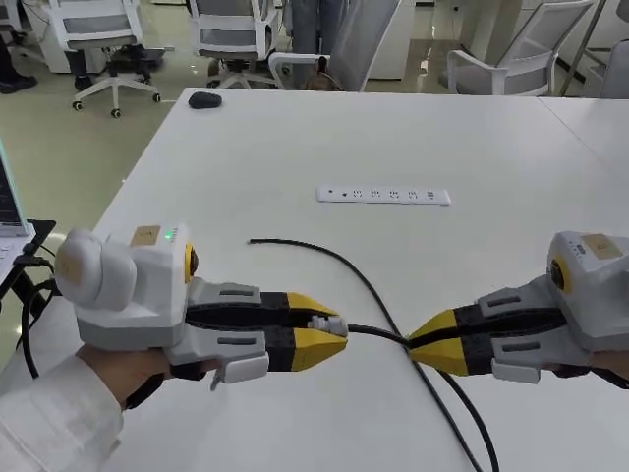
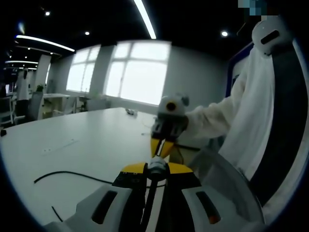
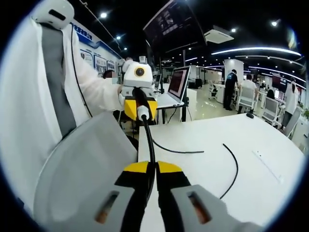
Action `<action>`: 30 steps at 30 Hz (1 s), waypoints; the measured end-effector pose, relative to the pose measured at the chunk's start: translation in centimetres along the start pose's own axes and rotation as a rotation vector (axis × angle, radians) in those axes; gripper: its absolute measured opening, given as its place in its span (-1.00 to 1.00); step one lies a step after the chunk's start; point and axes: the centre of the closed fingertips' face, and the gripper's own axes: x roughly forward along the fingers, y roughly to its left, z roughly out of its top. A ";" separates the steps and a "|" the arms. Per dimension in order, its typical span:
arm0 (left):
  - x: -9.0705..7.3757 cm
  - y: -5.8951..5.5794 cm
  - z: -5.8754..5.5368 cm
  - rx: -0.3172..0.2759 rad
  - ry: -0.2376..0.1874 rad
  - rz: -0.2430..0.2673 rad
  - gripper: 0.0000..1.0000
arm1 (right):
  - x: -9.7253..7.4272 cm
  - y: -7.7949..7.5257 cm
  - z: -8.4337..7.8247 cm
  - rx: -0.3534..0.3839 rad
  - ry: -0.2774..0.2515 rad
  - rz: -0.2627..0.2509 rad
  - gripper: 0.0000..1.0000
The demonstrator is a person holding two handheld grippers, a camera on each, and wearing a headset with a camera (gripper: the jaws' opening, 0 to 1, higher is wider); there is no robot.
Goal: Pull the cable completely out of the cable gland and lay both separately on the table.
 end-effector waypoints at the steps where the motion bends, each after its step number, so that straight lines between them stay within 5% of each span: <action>1: 0.0 0.0 0.0 0.000 0.000 0.000 -0.68 | -0.1 -0.1 -0.4 0.005 0.007 -0.005 -0.93; 13: 0.1 0.0 -0.3 -0.005 0.006 -0.002 -0.68 | -0.9 -0.6 -2.8 0.033 0.049 -0.034 -0.93; 30: 0.3 0.5 -0.2 0.004 0.021 0.023 -0.69 | -1.4 -0.7 -2.5 0.076 0.040 -0.045 -0.93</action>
